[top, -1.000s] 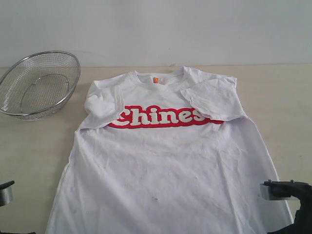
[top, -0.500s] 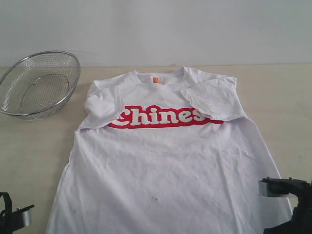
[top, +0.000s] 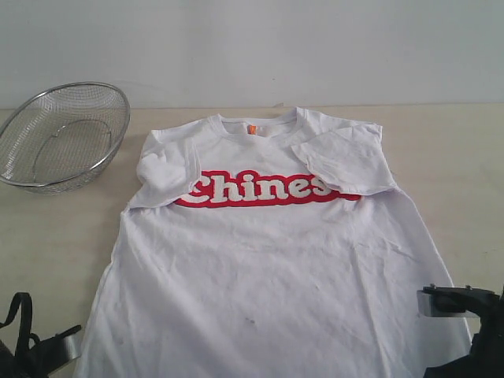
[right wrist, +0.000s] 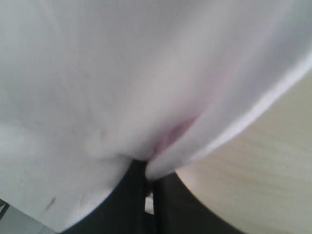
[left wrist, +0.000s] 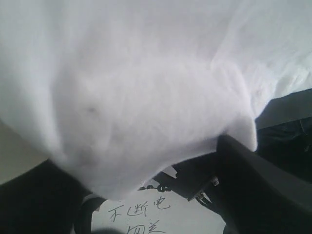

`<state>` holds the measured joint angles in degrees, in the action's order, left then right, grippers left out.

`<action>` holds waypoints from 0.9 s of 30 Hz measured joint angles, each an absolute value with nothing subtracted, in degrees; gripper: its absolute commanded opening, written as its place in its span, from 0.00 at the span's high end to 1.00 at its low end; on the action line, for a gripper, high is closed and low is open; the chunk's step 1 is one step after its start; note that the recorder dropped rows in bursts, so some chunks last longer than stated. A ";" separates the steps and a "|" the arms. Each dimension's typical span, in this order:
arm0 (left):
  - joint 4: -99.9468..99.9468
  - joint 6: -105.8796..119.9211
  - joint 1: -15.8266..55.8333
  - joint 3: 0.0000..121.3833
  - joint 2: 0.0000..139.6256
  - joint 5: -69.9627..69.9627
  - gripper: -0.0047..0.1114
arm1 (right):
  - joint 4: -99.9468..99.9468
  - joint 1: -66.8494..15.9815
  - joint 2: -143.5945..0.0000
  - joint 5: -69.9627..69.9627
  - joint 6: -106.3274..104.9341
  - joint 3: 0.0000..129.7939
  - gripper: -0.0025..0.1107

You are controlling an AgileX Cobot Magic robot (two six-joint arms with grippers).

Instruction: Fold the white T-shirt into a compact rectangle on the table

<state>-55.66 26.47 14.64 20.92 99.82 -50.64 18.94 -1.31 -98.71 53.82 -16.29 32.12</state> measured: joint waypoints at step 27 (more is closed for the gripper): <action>-62.58 34.58 14.64 20.92 99.82 -42.97 0.92 | 19.05 -1.31 -98.71 53.82 -16.42 32.12 0.98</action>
<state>-62.58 34.58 14.64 20.92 99.82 -42.97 19.05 -1.31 -98.71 53.82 -16.42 32.12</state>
